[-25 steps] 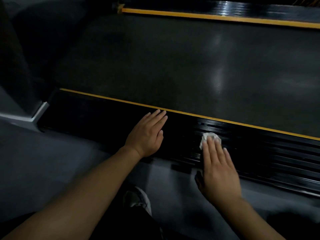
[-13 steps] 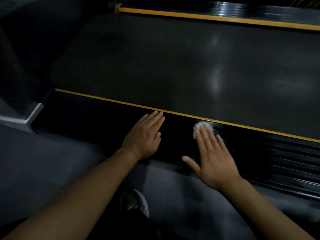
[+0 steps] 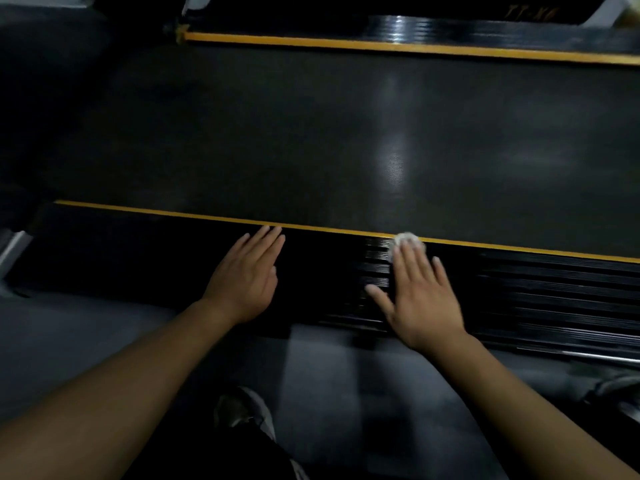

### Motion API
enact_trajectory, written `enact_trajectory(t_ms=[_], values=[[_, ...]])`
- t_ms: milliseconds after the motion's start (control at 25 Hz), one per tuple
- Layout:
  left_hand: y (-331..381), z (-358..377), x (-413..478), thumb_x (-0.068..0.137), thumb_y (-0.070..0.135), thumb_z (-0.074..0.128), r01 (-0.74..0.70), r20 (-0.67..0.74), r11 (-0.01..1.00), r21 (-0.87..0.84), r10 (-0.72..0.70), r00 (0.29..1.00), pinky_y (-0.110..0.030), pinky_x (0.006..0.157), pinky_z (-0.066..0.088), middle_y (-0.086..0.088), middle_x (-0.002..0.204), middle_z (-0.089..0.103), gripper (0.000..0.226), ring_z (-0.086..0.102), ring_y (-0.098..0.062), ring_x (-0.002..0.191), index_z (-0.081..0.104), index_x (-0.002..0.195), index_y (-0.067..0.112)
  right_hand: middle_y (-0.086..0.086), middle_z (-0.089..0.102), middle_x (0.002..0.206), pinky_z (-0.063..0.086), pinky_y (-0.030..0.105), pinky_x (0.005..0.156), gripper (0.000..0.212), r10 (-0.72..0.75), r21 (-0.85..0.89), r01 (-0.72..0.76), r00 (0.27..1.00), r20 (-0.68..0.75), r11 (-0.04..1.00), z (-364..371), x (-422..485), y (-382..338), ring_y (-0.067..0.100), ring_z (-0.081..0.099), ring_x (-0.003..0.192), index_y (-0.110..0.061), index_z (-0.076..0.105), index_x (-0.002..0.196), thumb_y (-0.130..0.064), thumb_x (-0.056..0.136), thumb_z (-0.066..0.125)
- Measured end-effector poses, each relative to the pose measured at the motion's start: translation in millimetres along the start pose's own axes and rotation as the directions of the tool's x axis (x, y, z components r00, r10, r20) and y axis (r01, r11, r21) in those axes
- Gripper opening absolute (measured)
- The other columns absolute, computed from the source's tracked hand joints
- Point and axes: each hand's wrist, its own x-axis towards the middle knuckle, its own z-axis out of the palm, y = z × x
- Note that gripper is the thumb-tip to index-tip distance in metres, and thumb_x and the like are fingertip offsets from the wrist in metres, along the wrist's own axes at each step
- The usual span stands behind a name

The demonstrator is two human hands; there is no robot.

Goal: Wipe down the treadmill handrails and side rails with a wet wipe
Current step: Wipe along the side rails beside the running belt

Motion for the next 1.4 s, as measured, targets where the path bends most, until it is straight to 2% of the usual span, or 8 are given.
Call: enact_trajectory(t_ms=[120, 320, 600, 760, 880, 1120, 1320, 1400], values=[[14.4, -4.0, 2.3, 0.090, 0.030, 0.024, -0.006, 0.009, 1.000, -0.016, 0.006, 1.000, -0.046, 0.126, 0.023, -0.011, 0.163, 0.037, 0.070, 0.029, -0.025, 0.154, 0.043, 0.153, 0.004, 0.018, 0.013, 0.170, 0.011, 0.049, 0.128, 0.103, 0.121, 0.046, -0.122, 0.992, 0.022, 0.991, -2.4, -2.6, 14.5, 0.034, 0.007, 0.158, -0.001, 0.020, 0.161, -0.076, 0.093, 0.005], [67.2, 2.8, 16.8, 0.082, 0.025, 0.032, -0.092, 0.008, 0.996, 0.009, 0.092, 0.996, -0.046, 0.120, 0.030, -0.013, 0.156, 0.047, 0.071, 0.041, -0.028, 0.148, 0.052, 0.147, 0.003, 0.010, 0.002, 0.172, 0.002, 0.049, 0.127, 0.100, -0.168, 0.089, 0.163, 0.985, 0.042, 0.982, 2.9, 11.7, -55.0, 0.027, -0.005, 0.159, -0.009, 0.009, 0.164, -0.073, 0.088, -0.002], [127.9, 16.3, 49.3, 0.088, 0.026, 0.032, -0.137, -0.004, 0.989, -0.050, 0.137, 0.991, -0.047, 0.122, 0.033, -0.012, 0.158, 0.045, 0.066, 0.039, -0.027, 0.149, 0.051, 0.148, 0.003, 0.017, 0.024, 0.167, 0.023, 0.055, 0.124, 0.090, 0.203, 0.062, -0.198, 0.973, -0.106, 0.978, 19.4, -46.6, 49.9, 0.034, 0.019, 0.156, -0.002, 0.033, 0.158, -0.068, 0.100, 0.019], [117.9, 23.4, 51.0, 0.096, 0.026, 0.030, -0.122, -0.039, 0.982, -0.143, 0.117, 0.992, -0.045, 0.125, 0.028, -0.010, 0.159, 0.044, 0.061, 0.034, -0.022, 0.152, 0.050, 0.149, 0.004, 0.012, 0.026, 0.168, 0.016, 0.052, 0.126, 0.076, -0.005, 0.157, 0.031, 0.987, -0.159, 0.987, 22.0, -17.1, -29.2, 0.031, 0.015, 0.157, -0.008, 0.034, 0.158, -0.058, 0.103, 0.021], [116.8, 25.8, 51.4, 0.094, 0.021, 0.032, -0.110, -0.069, 0.975, -0.194, 0.099, 0.993, -0.049, 0.123, 0.032, -0.013, 0.157, 0.047, 0.059, 0.037, -0.025, 0.150, 0.053, 0.146, 0.001, 0.003, 0.024, 0.169, 0.006, 0.049, 0.127, 0.070, -0.068, 0.158, 0.091, 0.987, -0.143, 0.983, 22.0, -21.5, -18.8, 0.023, 0.011, 0.158, -0.016, 0.031, 0.161, -0.055, 0.104, 0.020], [124.4, 23.8, 50.3, 0.090, 0.019, 0.034, -0.124, -0.105, 0.980, -0.159, 0.108, 0.989, -0.051, 0.120, 0.036, -0.015, 0.154, 0.049, 0.060, 0.041, -0.029, 0.148, 0.057, 0.142, -0.002, 0.014, 0.033, 0.165, 0.017, 0.049, 0.123, 0.075, 0.207, 0.067, -0.197, 0.959, -0.194, 0.978, 21.8, -55.9, 53.6, 0.032, 0.027, 0.154, -0.007, 0.041, 0.155, -0.059, 0.103, 0.027], [122.0, 25.5, 50.4, 0.092, 0.021, 0.036, -0.154, -0.113, 0.977, -0.145, 0.138, 0.984, -0.052, 0.119, 0.037, -0.017, 0.151, 0.052, 0.057, 0.044, -0.031, 0.145, 0.059, 0.139, -0.003, 0.010, 0.023, 0.169, 0.013, 0.051, 0.122, 0.088, -0.127, 0.107, 0.149, 0.974, -0.185, 0.983, 32.7, -49.0, -34.2, 0.030, 0.013, 0.158, -0.010, 0.031, 0.160, -0.054, 0.087, 0.052], [121.8, 27.1, 49.0, 0.092, 0.020, 0.036, -0.156, -0.121, 0.977, -0.146, 0.139, 0.983, -0.051, 0.119, 0.037, -0.017, 0.151, 0.052, 0.057, 0.044, -0.030, 0.146, 0.059, 0.139, -0.002, 0.008, 0.021, 0.170, 0.011, 0.051, 0.123, 0.103, -0.120, 0.066, 0.133, 0.978, -0.172, 0.989, 32.2, -58.1, -25.7, 0.027, 0.011, 0.159, -0.011, 0.028, 0.161, -0.049, 0.075, 0.068]])
